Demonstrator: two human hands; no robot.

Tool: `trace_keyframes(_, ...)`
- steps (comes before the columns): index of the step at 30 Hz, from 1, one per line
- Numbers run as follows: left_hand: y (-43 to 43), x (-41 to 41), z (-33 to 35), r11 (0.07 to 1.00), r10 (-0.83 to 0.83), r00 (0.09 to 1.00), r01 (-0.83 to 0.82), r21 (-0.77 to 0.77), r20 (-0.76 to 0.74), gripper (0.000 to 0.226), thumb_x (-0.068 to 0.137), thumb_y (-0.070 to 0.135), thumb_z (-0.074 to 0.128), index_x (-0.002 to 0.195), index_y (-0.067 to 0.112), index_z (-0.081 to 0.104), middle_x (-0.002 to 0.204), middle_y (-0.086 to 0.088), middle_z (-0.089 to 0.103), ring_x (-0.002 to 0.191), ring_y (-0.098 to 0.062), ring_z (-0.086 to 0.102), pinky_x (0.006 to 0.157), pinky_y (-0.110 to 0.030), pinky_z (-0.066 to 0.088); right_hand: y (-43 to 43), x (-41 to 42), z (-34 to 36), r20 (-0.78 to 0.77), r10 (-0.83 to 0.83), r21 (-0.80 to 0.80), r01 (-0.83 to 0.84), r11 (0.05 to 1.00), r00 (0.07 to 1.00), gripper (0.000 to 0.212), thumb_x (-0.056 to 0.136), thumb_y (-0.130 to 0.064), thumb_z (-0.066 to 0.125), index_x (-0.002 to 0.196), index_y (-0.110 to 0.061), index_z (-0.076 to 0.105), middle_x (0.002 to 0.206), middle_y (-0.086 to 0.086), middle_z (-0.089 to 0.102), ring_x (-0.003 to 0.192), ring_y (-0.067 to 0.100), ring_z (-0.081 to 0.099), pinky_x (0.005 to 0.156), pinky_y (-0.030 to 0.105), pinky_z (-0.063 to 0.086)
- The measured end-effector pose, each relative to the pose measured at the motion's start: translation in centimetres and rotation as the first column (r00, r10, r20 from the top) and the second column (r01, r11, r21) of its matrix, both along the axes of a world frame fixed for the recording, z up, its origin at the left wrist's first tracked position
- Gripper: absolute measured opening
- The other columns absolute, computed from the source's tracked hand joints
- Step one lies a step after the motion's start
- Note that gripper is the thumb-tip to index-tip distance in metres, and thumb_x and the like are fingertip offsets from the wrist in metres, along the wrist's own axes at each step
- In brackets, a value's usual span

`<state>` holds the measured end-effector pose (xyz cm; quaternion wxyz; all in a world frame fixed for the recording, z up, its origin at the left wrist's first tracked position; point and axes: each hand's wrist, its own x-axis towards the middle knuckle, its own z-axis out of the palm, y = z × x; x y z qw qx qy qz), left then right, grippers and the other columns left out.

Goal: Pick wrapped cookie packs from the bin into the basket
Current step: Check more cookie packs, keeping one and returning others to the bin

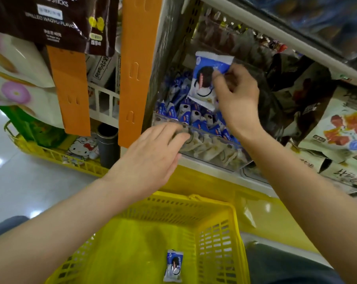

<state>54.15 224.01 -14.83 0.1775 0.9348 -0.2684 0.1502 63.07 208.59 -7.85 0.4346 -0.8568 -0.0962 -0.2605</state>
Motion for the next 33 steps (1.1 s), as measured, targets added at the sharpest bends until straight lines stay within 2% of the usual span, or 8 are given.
trace_keyframes(5, -1.1, -3.2, -1.5, 0.927, 0.011, 0.944, -0.133, -0.35, -0.33, 0.041, 0.093, 0.038, 0.032, 0.13, 0.023, 0.042, 0.123, 0.01, 0.043, 0.118, -0.007, 0.038, 0.099, -0.023, 0.031, -2.2, -7.5, -2.4, 0.008, 0.115, 0.068, -0.115, 0.991, 0.993, 0.007, 0.091, -0.022, 0.051, 0.095, -0.017, 0.054, 0.079, -0.01, 0.056, 0.072, 0.005, 0.052, 0.067, 0.028, 0.046)
trace_keyframes(8, -2.4, -4.3, -2.4, 0.711, -0.105, 0.812, -0.342, -0.614, -0.574, 0.025, 0.095, 0.032, 0.039, 0.115, 0.025, 0.052, 0.115, 0.011, 0.054, 0.107, -0.003, 0.049, 0.084, -0.005, 0.035, -2.8, -10.8, -5.8, -0.213, 0.172, 0.137, -0.145, 0.98, 0.962, 0.015, 0.089, -0.023, 0.052, 0.094, -0.009, 0.056, 0.08, 0.004, 0.061, 0.071, 0.02, 0.055, 0.068, 0.041, 0.048)
trace_keyframes(10, -3.4, -4.6, -2.9, 0.545, -0.22, 0.72, -0.469, -0.696, -0.658, 0.016, 0.095, 0.029, 0.041, 0.097, 0.026, 0.056, 0.099, 0.011, 0.062, 0.094, -0.004, 0.056, 0.082, -0.01, 0.04, -3.0, -12.1, -8.2, -0.383, 0.204, 0.194, -0.137, 0.971, 0.901, 0.012, 0.091, -0.015, 0.054, 0.098, -0.006, 0.057, 0.091, 0.014, 0.066, 0.083, 0.029, 0.061, 0.079, 0.047, 0.051)
trace_keyframes(12, -4.3, -4.8, -3.6, 0.45, -0.272, 0.651, -0.565, -0.692, -0.709, 0.015, 0.095, 0.026, 0.044, 0.085, 0.023, 0.055, 0.084, 0.006, 0.062, 0.077, -0.005, 0.058, 0.075, -0.019, 0.046, -3.0, -13.2, -9.9, -0.503, 0.248, 0.283, -0.114, 0.952, 0.828, 0.011, 0.091, -0.004, 0.052, 0.099, -0.009, 0.056, 0.1, 0.016, 0.066, 0.087, 0.021, 0.063, 0.084, 0.039, 0.053)
trace_keyframes(16, -5.1, -5.7, -5.3, 0.433, -0.214, 0.604, -0.646, -0.628, -0.768, 0.02, 0.094, 0.011, 0.048, 0.074, 0.016, 0.05, 0.07, 0.001, 0.055, 0.054, 0.005, 0.053, 0.051, -0.009, 0.04, -2.7, -14.7, -12.6, -0.618, 0.359, 0.453, -0.056, 0.89, 0.7, 0.02, 0.092, 0.001, 0.048, 0.091, -0.018, 0.053, 0.085, 0.0, 0.063, 0.067, -0.007, 0.06, 0.059, 0.009, 0.044)
trace_keyframes(25, -6.4, -6.2, -6.9, 0.39, -0.307, 0.478, -0.726, -0.567, -0.823, 0.018, 0.094, 0.018, 0.047, 0.096, 0.001, 0.053, 0.081, -0.011, 0.062, 0.064, -0.006, 0.062, 0.052, -0.019, 0.048, -3.1, -14.4, -13.9, -0.621, 0.28, 0.387, -0.025, 0.922, 0.732, 0.005, 0.088, -0.006, 0.059, 0.088, -0.005, 0.064, 0.084, 0.008, 0.064, 0.079, 0.015, 0.059, 0.076, 0.036, 0.049)
trace_keyframes(29, -5.9, -6.1, -6.9, 0.369, -0.306, 0.423, -0.773, -0.516, -0.853, 0.02, 0.093, 0.024, 0.049, 0.091, 0.006, 0.057, 0.078, -0.008, 0.064, 0.062, -0.009, 0.063, 0.054, -0.023, 0.05, -3.4, -14.9, -14.3, -0.528, 0.213, 0.143, -0.162, 0.976, 0.822, 0.005, 0.086, -0.02, 0.064, 0.083, -0.023, 0.061, 0.081, -0.007, 0.063, 0.072, 0.004, 0.058, 0.066, 0.024, 0.048)
trace_keyframes(33, -6.0, -6.2, -7.6, 0.339, -0.33, 0.348, -0.824, -0.454, -0.878, 0.017, 0.092, 0.027, 0.05, 0.086, 0.018, 0.063, 0.071, 0.004, 0.07, 0.061, -0.006, 0.066, 0.064, -0.029, 0.051, -3.7, -15.0, -14.6, -0.385, 0.124, -0.159, -0.198, 0.967, 0.915, 0.011, 0.086, -0.031, 0.059, 0.085, -0.021, 0.065, 0.081, -0.008, 0.061, 0.076, 0.004, 0.055, 0.062, 0.013, 0.04)
